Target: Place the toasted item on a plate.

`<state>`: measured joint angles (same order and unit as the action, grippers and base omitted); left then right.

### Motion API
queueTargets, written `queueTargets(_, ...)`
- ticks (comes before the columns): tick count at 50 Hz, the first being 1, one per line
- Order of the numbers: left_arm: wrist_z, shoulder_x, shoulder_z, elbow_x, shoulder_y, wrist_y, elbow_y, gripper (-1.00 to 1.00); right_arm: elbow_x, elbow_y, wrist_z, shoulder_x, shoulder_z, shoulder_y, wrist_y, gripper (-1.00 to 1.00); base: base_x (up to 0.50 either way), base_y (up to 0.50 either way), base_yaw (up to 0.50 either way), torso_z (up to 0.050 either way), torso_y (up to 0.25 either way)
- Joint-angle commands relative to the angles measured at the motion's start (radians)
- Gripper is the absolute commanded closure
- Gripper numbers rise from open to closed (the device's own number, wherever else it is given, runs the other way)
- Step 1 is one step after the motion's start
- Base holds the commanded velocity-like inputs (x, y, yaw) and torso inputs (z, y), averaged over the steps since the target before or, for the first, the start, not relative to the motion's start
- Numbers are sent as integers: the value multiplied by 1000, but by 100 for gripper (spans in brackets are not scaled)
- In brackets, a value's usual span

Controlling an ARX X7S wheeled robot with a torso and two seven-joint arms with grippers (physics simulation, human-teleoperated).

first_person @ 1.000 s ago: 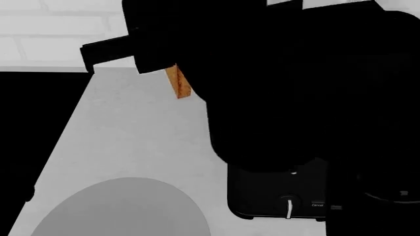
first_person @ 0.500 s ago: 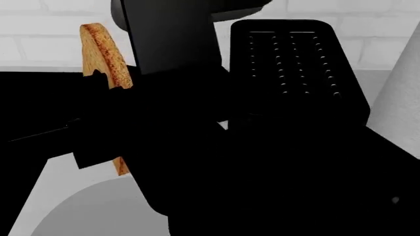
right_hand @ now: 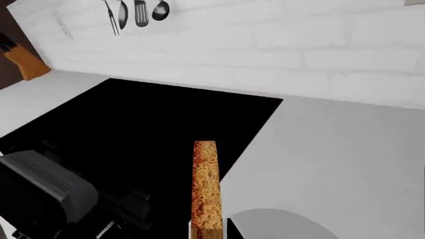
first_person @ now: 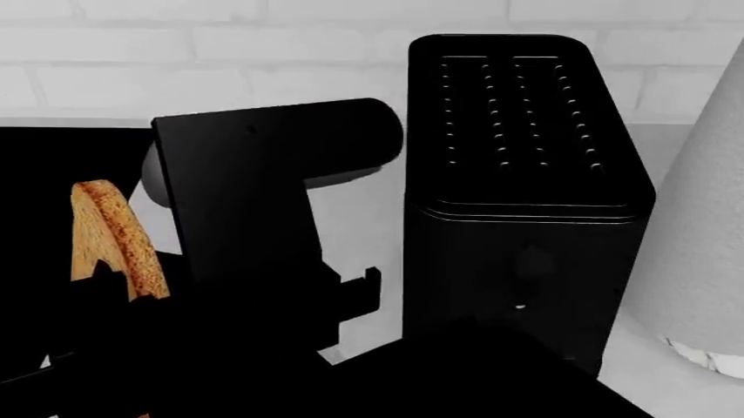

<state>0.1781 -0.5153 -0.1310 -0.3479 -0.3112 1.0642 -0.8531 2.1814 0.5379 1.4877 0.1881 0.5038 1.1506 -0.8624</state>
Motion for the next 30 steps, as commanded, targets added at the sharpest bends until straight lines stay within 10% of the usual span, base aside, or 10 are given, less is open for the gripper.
queueTargets(1,7,1,7,5,10,-14,9,-100,-14,30,-23,-5,19,-62,54,100,0,0,0,0,0)
queueTargets(30,9,0,18,3,25,-42,28,-100,-94,92,-67,54,25,-244,123,100,0,0,0,0,0)
